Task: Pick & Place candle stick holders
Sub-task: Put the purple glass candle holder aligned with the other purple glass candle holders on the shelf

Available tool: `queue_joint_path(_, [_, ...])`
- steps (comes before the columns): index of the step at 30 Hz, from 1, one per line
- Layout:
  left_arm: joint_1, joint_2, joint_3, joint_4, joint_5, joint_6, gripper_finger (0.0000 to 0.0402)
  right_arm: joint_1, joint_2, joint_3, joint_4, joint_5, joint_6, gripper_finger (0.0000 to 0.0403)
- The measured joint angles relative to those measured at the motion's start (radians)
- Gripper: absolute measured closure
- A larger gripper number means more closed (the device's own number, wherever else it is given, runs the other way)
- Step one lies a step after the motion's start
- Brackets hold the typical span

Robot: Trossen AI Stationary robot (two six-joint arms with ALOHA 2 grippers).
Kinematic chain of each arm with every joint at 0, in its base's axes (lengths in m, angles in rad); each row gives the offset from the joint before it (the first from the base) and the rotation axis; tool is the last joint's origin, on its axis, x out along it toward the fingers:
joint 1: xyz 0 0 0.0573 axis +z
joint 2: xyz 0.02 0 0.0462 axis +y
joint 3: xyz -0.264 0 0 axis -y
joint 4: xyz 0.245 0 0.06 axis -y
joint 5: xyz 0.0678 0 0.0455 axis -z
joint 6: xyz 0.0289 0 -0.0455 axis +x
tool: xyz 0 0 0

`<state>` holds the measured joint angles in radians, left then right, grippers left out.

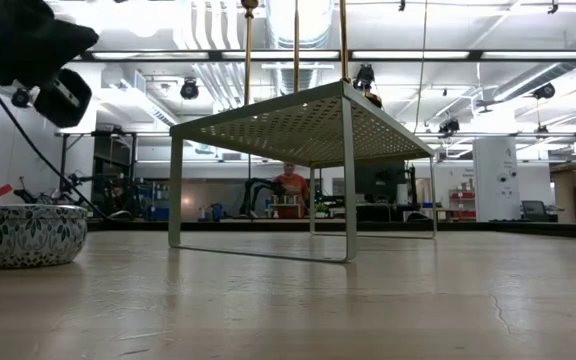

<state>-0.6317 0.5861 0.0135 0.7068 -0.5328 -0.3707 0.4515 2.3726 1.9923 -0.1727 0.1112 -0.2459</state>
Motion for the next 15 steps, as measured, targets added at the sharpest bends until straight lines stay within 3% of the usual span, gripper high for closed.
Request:
queue_joint_path(4, [-0.001, 0.011, 0.054, 0.0, 0.001, 0.014, 0.0387, 0.0, -0.039, -0.006, -0.083, -0.08, 0.047, 0.0386])
queue_joint_path(9, [-0.002, 0.092, 0.16, -0.01, 0.034, 0.106, 0.0369, 0.001, -0.099, -0.051, -0.199, -0.091, 0.082, 0.0395])
queue_joint_path(15, [-0.005, 0.264, 0.369, -0.15, 0.057, 0.187, 0.0308, 0.03, -0.244, -0.244, -0.131, -0.089, 0.12, 0.0395])
